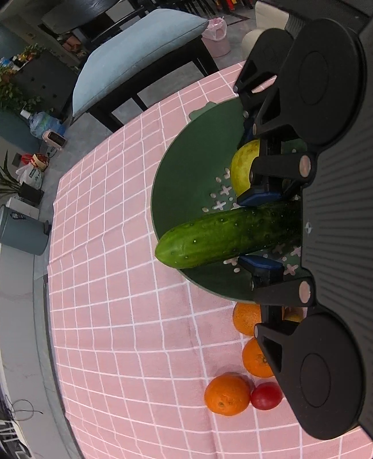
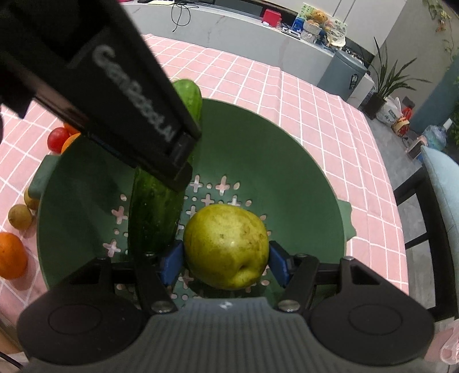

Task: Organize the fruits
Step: 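Open both tools to drop the pear and cucumber into the colander, then grasp an orange with the right tool while left tool moves toward brown fruits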

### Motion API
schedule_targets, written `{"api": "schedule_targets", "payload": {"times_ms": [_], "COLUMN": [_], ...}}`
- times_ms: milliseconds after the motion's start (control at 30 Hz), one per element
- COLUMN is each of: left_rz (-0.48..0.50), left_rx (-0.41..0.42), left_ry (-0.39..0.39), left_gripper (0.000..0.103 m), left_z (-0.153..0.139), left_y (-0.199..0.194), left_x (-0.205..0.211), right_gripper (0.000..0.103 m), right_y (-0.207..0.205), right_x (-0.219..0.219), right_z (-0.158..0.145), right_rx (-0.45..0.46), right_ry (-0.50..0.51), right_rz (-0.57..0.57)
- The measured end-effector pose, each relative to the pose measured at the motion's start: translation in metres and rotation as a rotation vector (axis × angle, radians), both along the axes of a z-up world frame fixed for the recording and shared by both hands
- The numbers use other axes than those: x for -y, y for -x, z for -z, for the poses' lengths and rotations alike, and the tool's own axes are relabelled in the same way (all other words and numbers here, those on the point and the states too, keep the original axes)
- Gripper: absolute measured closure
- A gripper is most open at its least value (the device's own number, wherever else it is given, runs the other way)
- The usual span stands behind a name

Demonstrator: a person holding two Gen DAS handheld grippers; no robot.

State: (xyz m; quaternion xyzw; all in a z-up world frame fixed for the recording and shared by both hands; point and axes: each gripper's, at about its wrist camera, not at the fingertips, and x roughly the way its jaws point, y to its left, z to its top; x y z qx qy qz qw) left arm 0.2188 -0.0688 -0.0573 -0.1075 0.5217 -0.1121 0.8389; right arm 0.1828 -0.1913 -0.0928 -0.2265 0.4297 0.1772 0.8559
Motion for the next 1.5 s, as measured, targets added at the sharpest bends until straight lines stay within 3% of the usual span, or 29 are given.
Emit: {"api": "schedule_targets", "payload": {"times_ms": [67, 133, 300, 367, 667, 833, 1100, 1333, 1500], "left_rz": [0.003, 0.007, 0.002, 0.003, 0.012, 0.023, 0.066, 0.09, 0.091], "left_rx": [0.002, 0.006, 0.041, 0.074, 0.214, 0.245, 0.249, 0.233, 0.201], "left_ry": [-0.001, -0.01, -0.027, -0.031, -0.08, -0.093, -0.136, -0.145, -0.126], "left_gripper": [0.061, 0.06, 0.048, 0.045, 0.044, 0.044, 0.044, 0.044, 0.044], "left_z": [-0.001, -0.002, -0.014, -0.023, -0.063, -0.077, -0.077, -0.059, -0.043], "left_y": [0.0, 0.002, 0.016, 0.025, 0.071, 0.093, 0.119, 0.138, 0.144], "left_x": [0.001, 0.0, -0.004, -0.007, -0.027, -0.044, -0.07, -0.095, -0.107], "right_gripper": [0.032, 0.032, 0.03, 0.022, 0.021, 0.021, 0.027, 0.048, 0.054], "right_y": [0.003, 0.003, 0.007, 0.018, 0.04, 0.056, 0.087, 0.11, 0.117], "right_x": [0.002, 0.005, 0.011, 0.011, 0.02, 0.022, 0.015, -0.016, -0.039], "right_z": [-0.006, -0.008, -0.016, -0.023, -0.058, -0.075, -0.079, -0.062, -0.045], "right_rx": [0.05, 0.058, 0.092, 0.137, 0.28, 0.247, 0.099, 0.048, 0.006], "right_ry": [0.009, -0.007, -0.043, -0.065, -0.216, -0.34, -0.561, -0.552, -0.519], "right_rz": [0.001, 0.016, 0.043, 0.041, 0.119, 0.191, 0.227, 0.133, 0.07]}}
